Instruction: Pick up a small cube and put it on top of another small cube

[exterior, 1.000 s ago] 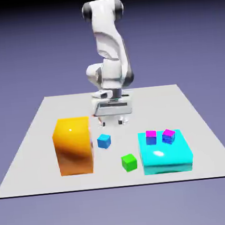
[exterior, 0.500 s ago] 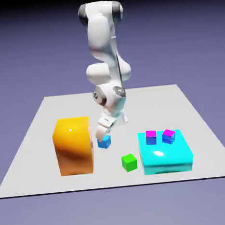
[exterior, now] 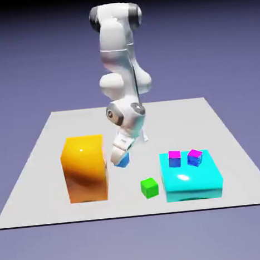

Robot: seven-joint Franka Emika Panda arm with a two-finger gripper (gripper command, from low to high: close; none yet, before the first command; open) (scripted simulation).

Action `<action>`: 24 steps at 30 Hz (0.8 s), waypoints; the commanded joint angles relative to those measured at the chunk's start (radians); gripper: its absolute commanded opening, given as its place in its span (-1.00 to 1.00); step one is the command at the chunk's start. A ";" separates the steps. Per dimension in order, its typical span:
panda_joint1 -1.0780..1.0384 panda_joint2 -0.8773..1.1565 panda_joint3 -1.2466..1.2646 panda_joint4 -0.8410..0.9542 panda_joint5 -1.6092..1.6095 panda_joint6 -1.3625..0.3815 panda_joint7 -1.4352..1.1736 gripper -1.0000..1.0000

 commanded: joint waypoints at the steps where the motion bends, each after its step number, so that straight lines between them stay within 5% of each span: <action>1: 0.002 -0.030 0.012 -0.009 0.043 -0.015 -0.033 -1.00; 6: 0.008 -0.130 0.051 -0.040 0.188 -0.067 -0.144 -1.00; 24: 0.620 -0.053 0.112 0.570 0.532 -0.567 -0.429 -1.00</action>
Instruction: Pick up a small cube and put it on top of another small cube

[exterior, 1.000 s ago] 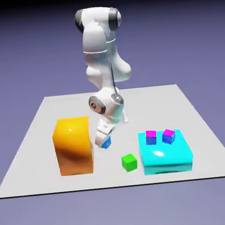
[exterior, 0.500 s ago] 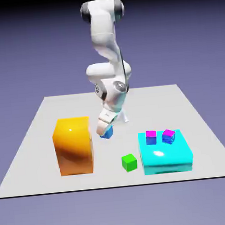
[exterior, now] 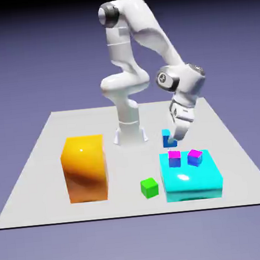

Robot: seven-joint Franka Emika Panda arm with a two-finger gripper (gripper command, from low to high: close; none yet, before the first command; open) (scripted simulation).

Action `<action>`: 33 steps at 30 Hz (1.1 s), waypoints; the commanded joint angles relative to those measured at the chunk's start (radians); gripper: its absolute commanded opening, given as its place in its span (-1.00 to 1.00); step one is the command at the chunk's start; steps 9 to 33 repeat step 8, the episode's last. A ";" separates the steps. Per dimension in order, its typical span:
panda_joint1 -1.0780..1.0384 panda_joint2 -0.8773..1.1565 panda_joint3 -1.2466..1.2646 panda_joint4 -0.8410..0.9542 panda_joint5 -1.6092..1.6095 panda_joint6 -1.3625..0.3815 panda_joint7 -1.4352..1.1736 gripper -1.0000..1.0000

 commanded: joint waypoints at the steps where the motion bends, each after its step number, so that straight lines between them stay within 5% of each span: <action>1: -0.006 0.026 -0.006 -0.018 -0.020 0.044 0.014 -1.00; 5: -0.025 0.111 -0.027 -0.077 -0.077 0.185 0.055 -1.00; 6: -0.025 0.111 -0.027 -0.077 -0.077 0.185 0.055 1.00; 33: -0.019 0.085 -0.021 -0.059 -0.059 0.142 0.042 1.00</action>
